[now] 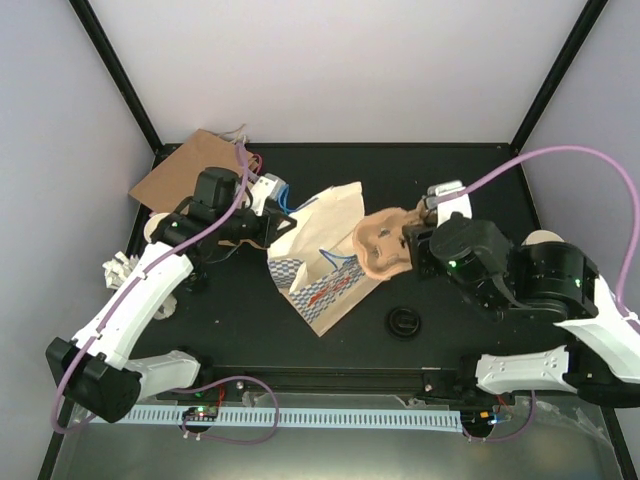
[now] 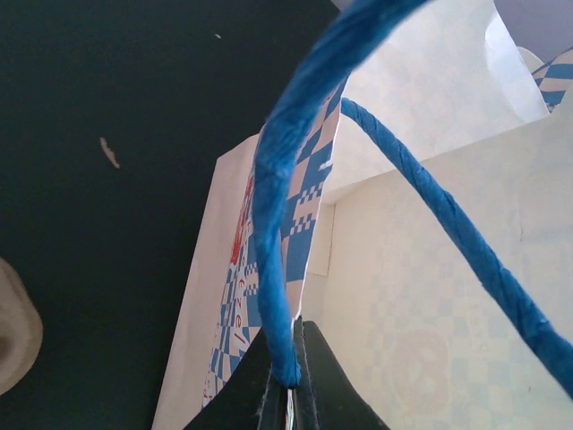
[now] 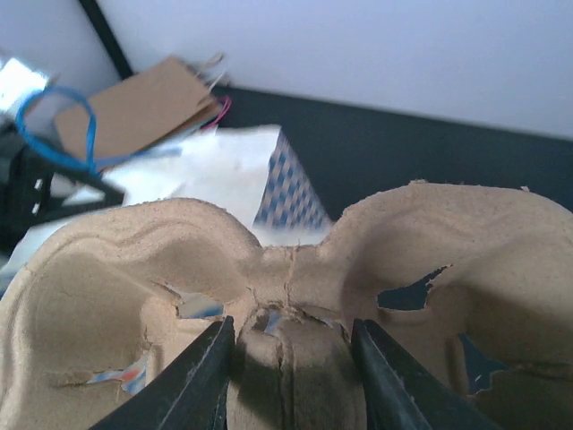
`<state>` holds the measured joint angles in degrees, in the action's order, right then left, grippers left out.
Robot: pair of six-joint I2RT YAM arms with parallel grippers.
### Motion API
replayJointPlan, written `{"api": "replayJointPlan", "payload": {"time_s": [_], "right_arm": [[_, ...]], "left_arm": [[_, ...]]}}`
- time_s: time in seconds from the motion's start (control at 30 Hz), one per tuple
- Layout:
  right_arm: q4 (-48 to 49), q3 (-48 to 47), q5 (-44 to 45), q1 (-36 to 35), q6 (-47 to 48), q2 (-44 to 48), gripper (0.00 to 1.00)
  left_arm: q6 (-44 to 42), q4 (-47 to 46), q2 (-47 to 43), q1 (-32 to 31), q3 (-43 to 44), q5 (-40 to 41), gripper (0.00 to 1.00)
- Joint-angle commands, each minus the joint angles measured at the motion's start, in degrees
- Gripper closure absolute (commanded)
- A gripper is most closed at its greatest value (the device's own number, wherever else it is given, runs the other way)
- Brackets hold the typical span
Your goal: Pack the takeout coffee
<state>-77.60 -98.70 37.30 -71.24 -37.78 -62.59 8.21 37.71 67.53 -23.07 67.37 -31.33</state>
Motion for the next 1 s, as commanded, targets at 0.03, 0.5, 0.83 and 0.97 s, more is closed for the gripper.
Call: {"api": "replayJointPlan", "payload": {"time_s": [0.03, 0.5, 0.83, 0.97], "right_arm": [[1.8, -6.7, 12.0, 3.0, 9.5, -4.4, 0.63], [9.9, -9.8, -7.8, 6.0, 22.8, -11.7, 0.67], [19.2, -4.4, -26.8, 6.0, 18.1, -9.5, 0.65], [23.1, -0.6, -29.6, 6.2, 15.7, -9.1, 0.65]], "left_arm": [[-3.0, 0.2, -1.6, -2.5, 3.2, -2.9, 0.98], [-4.1, 2.2, -1.6, -8.1, 7.1, 7.2, 0.98], [-2.9, 3.1, 0.2, -9.0, 9.0, 10.0, 0.99], [-2.5, 2.5, 0.2, -9.1, 9.0, 9.4, 0.98]]}}
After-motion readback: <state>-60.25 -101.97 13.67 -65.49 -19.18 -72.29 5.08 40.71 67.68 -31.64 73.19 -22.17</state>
